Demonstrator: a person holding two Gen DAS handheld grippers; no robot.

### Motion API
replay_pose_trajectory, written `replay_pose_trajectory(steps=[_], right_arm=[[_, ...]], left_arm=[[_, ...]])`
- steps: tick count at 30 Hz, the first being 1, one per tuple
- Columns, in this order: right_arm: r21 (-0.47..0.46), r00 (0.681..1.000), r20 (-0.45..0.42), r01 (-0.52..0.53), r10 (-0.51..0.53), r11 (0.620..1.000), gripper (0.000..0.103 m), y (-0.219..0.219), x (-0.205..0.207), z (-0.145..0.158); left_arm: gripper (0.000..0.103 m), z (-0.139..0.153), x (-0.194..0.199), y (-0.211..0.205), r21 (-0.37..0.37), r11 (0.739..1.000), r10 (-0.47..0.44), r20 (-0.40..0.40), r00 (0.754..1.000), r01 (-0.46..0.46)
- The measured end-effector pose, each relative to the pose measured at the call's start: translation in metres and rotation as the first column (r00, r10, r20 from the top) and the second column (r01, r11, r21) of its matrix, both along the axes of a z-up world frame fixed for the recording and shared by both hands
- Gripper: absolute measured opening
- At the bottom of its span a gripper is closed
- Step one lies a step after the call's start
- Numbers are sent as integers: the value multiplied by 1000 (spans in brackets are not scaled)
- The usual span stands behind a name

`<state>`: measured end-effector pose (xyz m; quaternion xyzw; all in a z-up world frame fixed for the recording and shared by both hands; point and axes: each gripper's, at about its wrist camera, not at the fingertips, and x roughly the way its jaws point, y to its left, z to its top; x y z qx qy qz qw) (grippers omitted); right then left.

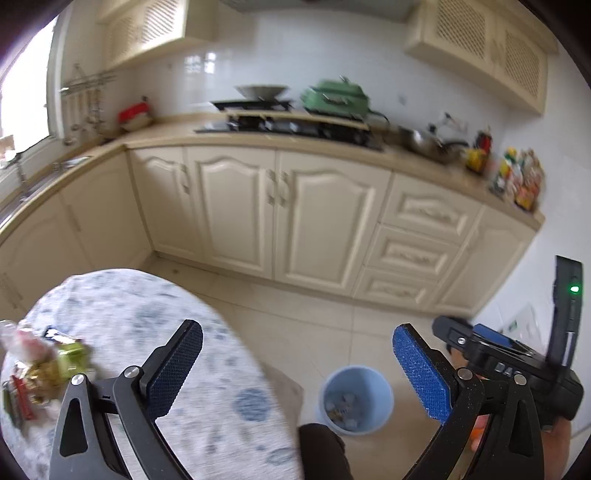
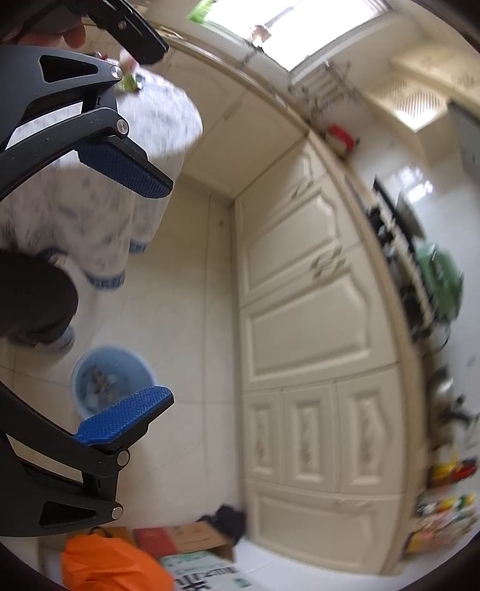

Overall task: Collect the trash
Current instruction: 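Move both tools back to the remaining trash on the table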

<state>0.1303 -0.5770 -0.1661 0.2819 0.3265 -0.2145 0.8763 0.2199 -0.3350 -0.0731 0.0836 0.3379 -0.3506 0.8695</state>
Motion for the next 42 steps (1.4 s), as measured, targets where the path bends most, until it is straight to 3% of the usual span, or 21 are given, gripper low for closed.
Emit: replay_pose_trajectory(steps=[9, 22, 33, 37, 42], right_arm=[[-142, 974, 80, -198, 211, 970, 103, 102, 41, 68], [-252, 893, 137, -387, 429, 887, 103, 214, 75, 117], [-308, 806, 129, -521, 578, 796, 103, 286, 107, 128], [-323, 776, 112, -562, 621, 761, 103, 308, 119, 123], [-312, 762, 71, -596, 644, 740, 103, 325, 137, 105]], left_arm=[[102, 36, -63, 128, -94, 980, 182, 88, 979, -174], [102, 58, -167, 254, -187, 907, 407, 156, 900, -377], [102, 52, -229, 327, -201, 825, 558, 149, 816, -528], [102, 46, -227, 339, -189, 803, 590, 123, 798, -565], [102, 36, -218, 353, -167, 781, 621, 95, 778, -602]])
